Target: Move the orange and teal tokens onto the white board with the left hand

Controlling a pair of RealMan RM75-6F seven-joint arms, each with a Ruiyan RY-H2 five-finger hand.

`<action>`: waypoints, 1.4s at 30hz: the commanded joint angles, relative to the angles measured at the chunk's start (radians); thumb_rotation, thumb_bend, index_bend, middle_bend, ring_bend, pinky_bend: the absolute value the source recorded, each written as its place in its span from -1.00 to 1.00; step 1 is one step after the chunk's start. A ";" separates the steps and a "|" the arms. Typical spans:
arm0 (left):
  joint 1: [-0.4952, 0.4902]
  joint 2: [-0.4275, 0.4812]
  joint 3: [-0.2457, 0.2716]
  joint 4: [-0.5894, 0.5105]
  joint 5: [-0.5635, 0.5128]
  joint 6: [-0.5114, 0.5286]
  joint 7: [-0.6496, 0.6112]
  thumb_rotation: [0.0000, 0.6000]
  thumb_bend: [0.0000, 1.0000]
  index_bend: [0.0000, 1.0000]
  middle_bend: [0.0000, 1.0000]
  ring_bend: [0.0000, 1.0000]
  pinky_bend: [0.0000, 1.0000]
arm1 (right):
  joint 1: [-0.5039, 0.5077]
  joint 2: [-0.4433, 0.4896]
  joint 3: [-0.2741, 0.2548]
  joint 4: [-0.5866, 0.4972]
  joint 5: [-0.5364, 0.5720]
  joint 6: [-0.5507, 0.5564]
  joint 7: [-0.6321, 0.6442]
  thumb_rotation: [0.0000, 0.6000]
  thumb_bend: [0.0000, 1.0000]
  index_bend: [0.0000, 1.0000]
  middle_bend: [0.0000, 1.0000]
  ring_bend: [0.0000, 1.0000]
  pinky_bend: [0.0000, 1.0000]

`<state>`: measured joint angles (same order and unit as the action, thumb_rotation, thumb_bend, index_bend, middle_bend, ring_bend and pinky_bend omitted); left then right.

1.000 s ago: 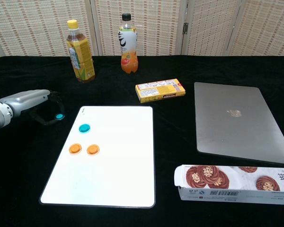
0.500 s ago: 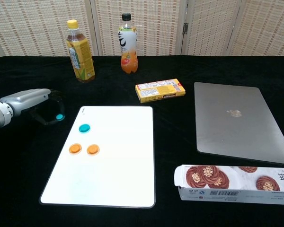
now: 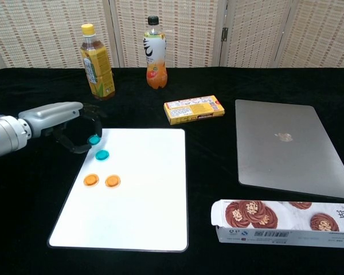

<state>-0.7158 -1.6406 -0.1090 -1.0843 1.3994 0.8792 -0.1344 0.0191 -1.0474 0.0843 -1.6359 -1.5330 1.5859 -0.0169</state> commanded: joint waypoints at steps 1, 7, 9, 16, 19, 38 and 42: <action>-0.019 0.007 0.000 -0.044 0.007 -0.006 0.040 1.00 -0.13 -0.01 -0.69 -0.92 -1.00 | 0.000 0.000 0.000 0.001 0.000 0.000 0.001 1.00 -0.67 -1.00 -1.00 -1.00 -1.00; -0.045 -0.012 -0.006 -0.082 -0.014 -0.039 0.084 1.00 -0.14 -0.02 -0.69 -0.93 -1.00 | -0.002 -0.003 -0.001 0.007 0.002 0.000 0.008 1.00 -0.67 -1.00 -1.00 -1.00 -1.00; -0.050 -0.019 -0.007 -0.083 -0.020 -0.045 0.091 1.00 -0.14 -0.02 -0.69 -0.93 -1.00 | -0.004 -0.004 -0.002 0.009 0.004 0.001 0.010 1.00 -0.67 -1.00 -1.00 -1.00 -1.00; -0.056 -0.034 -0.005 -0.073 -0.043 -0.057 0.126 1.00 -0.14 -0.03 -0.69 -0.94 -1.00 | -0.007 -0.004 -0.002 0.014 0.006 0.003 0.016 1.00 -0.67 -1.00 -1.00 -1.00 -1.00; -0.056 -0.036 -0.004 -0.071 -0.050 -0.059 0.133 1.00 -0.14 -0.04 -0.69 -0.94 -1.00 | -0.007 -0.005 -0.002 0.017 0.007 0.002 0.018 1.00 -0.67 -1.00 -1.00 -1.00 -1.00; -0.057 -0.047 -0.002 -0.066 -0.074 -0.062 0.144 1.00 -0.14 -0.28 -0.69 -0.95 -1.00 | -0.009 -0.007 0.000 0.024 0.007 0.004 0.025 1.00 -0.67 -1.00 -1.00 -1.00 -1.00; -0.054 -0.040 -0.003 -0.076 -0.069 -0.051 0.136 1.00 -0.14 -0.31 -0.69 -0.96 -1.00 | -0.009 -0.006 0.001 0.023 0.007 0.007 0.025 1.00 -0.67 -1.00 -1.00 -1.00 -1.00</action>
<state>-0.7709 -1.6828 -0.1111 -1.1571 1.3285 0.8252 0.0042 0.0098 -1.0534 0.0850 -1.6124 -1.5265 1.5924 0.0086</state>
